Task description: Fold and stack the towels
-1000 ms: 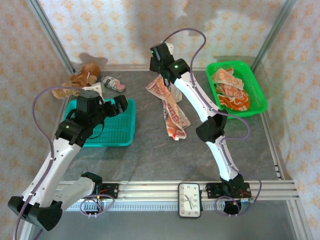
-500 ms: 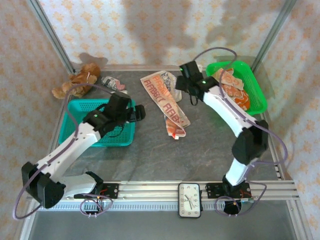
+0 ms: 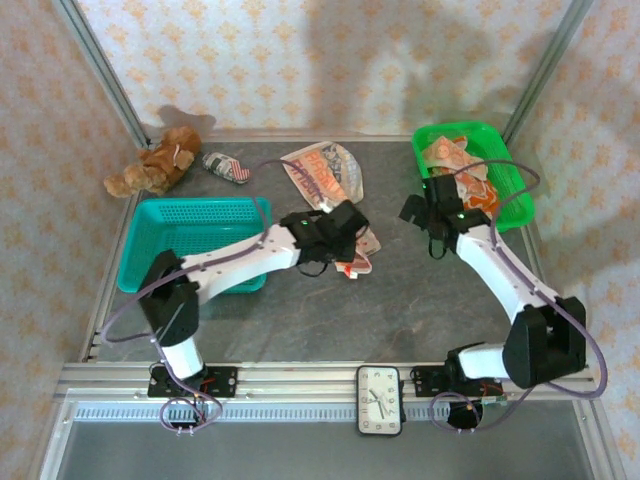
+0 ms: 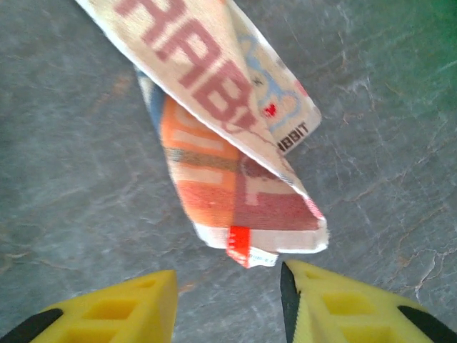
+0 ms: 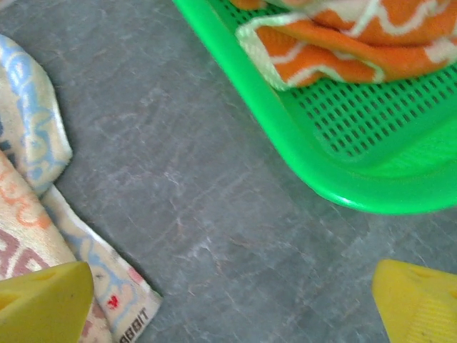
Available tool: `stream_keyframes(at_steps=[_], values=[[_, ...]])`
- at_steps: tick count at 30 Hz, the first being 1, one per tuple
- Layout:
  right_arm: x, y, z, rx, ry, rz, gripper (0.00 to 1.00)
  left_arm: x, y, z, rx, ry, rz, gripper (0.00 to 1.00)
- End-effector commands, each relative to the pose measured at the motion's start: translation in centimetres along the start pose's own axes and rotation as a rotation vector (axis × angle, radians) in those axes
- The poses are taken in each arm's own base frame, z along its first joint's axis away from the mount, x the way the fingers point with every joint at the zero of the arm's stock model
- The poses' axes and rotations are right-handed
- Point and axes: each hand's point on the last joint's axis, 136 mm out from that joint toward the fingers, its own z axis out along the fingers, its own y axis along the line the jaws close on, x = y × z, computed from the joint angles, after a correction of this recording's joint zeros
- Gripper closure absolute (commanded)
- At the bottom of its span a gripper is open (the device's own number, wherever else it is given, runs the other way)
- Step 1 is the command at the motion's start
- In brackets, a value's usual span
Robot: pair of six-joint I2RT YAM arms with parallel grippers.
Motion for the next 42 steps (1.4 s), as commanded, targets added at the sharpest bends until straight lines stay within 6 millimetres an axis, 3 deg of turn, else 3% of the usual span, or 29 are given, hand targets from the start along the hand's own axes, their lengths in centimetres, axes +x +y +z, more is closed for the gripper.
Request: stream_keyframes(at_steps=[1,3,7,24,32,35,37,40,42], values=[[-0.2,-1.6,-0.9,-0.02,-0.033,0.073,0.0,0.9,-0.8,0.5,-0.085,0.023,0.076,0.61],[0.2,-2.9,-0.9,-0.005,-0.032,0.104,0.0,1.5,-1.8,1.7,-0.112,0.044,0.12,0.69],[0.4,-3.6,-2.0,-0.027,-0.052,0.139,0.0,2.4,-3.0,3.7,-0.141,0.088,0.182,0.7],[1.5,-4.8,-3.1,-0.015,-0.053,0.155,0.0,3.4,-4.7,7.5,-0.181,0.139,0.331,0.58],[1.7,-4.8,-3.2,-0.024,-0.047,0.158,0.0,4.1,-4.8,8.8,-0.209,0.164,0.355,0.6],[1.8,-4.5,-3.1,-0.037,-0.04,0.156,0.0,4.0,-4.5,8.8,-0.219,0.158,0.357,0.73],[1.9,-4.1,-3.1,-0.057,-0.03,0.156,0.0,3.7,-4.2,8.4,-0.232,0.142,0.36,1.0],[2.3,-2.8,-2.7,-0.118,0.015,0.144,0.0,2.4,-3.3,7.0,-0.267,0.093,0.358,1.0],[2.7,-1.7,-2.3,-0.165,0.046,0.14,0.06,1.5,-2.4,5.7,-0.279,0.06,0.331,1.0]])
